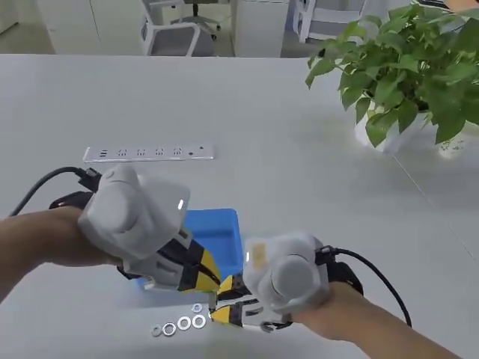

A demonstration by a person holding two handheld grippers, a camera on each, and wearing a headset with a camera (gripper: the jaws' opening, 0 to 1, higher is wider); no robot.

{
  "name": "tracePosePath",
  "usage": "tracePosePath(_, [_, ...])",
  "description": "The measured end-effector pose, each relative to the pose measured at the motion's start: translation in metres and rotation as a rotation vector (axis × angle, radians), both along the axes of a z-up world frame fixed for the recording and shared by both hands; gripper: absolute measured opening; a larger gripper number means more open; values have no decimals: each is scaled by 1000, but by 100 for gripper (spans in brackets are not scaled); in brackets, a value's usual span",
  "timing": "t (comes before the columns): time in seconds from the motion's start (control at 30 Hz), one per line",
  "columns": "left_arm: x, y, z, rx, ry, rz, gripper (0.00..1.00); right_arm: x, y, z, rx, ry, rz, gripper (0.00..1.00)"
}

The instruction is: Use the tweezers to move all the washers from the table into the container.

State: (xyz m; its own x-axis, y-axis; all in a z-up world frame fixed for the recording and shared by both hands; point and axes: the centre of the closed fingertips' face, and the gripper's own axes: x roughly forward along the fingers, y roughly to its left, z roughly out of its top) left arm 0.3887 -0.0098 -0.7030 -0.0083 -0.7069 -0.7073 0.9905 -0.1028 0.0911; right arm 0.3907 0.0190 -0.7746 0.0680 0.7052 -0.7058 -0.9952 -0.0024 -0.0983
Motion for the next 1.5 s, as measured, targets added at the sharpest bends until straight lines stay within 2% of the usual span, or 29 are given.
tracePosePath(0.27, [2, -1, -1, -3, 13, 22, 6, 1, -1, -3, -14, 38, -33, 12])
tracePosePath(0.43, [3, -2, -2, 2, 6, 24, 6, 2, -1, -3, -24, 55, -52, 10])
tracePosePath(0.5, [3, -1, -3, 8, -1, 21, 6, 2, -1, -3, -16, 79, -73, 9])
tracePosePath(0.77, [4, 1, -4, 13, -14, 33, 7, 2, 0, -3, -14, 83, -87, 8])
tracePosePath(0.9, [3, 5, -5, 21, -20, 37, 11, 2, -1, -4, -14, 81, -88, 8])
tracePosePath(1.03, [4, 8, -1, -6, -23, 65, 20, 3, -3, -3, -18, 78, -87, 8])
tracePosePath(1.07, [4, 9, 0, -11, -20, 71, 23, 2, -4, -3, -18, 78, -86, 8])
tracePosePath(1.1, [3, 10, 1, -19, 1, 89, 25, 1, -4, -2, -15, 84, -87, 8])
tracePosePath(1.17, [2, 11, 3, -34, 4, 97, 28, 1, -5, 0, -12, 85, -85, 8])
tracePosePath(1.23, [-1, 12, 4, -48, 33, 117, 31, 0, -6, 2, -12, 84, -84, 8])
tracePosePath(1.33, [-3, 14, 7, -70, 36, 137, 36, -1, -7, 4, -13, 81, -80, 8])
tracePosePath(1.4, [-4, 15, 8, -86, 57, 162, 41, -2, -7, 8, -12, 80, -76, 8])
tracePosePath(1.5, [-5, 19, 10, -104, 62, 183, 46, -3, -8, 14, -10, 76, -73, 8])
